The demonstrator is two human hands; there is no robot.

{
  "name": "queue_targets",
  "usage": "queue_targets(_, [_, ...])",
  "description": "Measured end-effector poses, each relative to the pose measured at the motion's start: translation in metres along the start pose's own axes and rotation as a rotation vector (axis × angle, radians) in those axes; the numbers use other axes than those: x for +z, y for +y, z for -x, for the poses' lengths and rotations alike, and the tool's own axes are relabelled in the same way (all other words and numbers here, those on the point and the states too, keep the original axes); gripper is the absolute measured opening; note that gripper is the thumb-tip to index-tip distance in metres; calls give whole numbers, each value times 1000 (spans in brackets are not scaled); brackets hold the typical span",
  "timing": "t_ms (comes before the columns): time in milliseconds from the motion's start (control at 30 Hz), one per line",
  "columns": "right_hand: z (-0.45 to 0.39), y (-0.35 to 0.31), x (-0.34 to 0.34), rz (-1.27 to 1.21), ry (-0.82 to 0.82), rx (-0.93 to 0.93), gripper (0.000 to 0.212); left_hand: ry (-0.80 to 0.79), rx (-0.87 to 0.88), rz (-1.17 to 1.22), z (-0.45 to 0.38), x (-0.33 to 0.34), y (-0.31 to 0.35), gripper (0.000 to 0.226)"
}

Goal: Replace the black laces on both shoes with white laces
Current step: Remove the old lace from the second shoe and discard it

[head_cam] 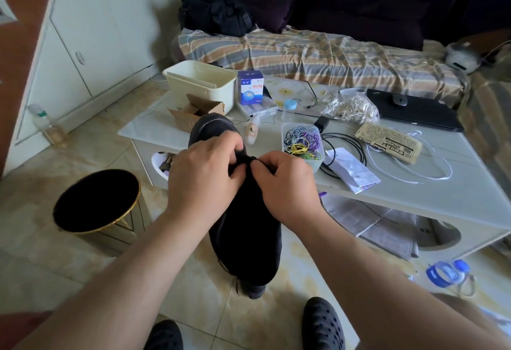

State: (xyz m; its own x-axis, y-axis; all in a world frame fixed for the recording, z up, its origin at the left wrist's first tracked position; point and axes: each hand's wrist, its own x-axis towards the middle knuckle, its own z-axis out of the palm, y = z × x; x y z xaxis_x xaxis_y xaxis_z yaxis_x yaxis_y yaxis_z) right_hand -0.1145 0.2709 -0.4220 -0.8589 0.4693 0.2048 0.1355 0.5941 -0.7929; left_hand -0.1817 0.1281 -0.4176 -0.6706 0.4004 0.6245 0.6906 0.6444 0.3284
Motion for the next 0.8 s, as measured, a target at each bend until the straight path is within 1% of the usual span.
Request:
queue_targets(67, [1, 0, 1, -4, -16, 5, 21, 20, 7, -42, 1, 2, 0, 14])
queue_targets(167, [0, 1, 1, 12, -26, 8, 21, 32, -18, -44, 2, 4, 1, 10])
queue_targets(267, [-1, 2, -1, 17, -30, 14, 21, 33, -1, -24, 1, 3, 2, 11])
queue_targets(400, [-1, 2, -2, 30, -14, 9, 22, -29, -8, -10, 1, 4, 2, 21])
queue_targets(467, [0, 3, 0, 37, -17, 2, 23, -21, -19, -11, 2, 5, 2, 26])
queue_targets(600, [-2, 5, -1, 64, 3, 2, 23, 14, -27, 62, 2, 6, -1, 18])
queue_targets(700, [-6, 7, -5, 87, 21, 3, 24, 37, 57, 69, 1, 6, -1, 4])
queue_targets(767, [-9, 11, -7, 125, 21, 4, 25, 13, 41, 94, 1, 5, -1, 9])
queue_targets(800, [-11, 15, -9, 143, 24, 20, 25, -13, -33, 167, 0, 4, -3, 12])
